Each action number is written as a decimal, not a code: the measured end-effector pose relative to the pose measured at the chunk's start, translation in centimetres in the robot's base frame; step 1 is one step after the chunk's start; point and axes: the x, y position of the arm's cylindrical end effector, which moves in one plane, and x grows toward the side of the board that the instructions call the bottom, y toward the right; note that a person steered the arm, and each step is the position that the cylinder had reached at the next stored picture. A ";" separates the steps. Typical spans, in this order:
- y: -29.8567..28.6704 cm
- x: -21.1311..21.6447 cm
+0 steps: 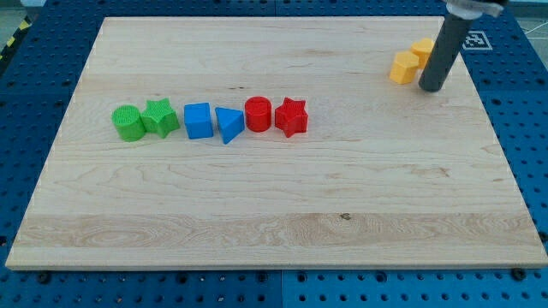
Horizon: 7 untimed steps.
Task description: Slide the yellow hexagon down and left
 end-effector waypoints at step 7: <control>-4.1 8.7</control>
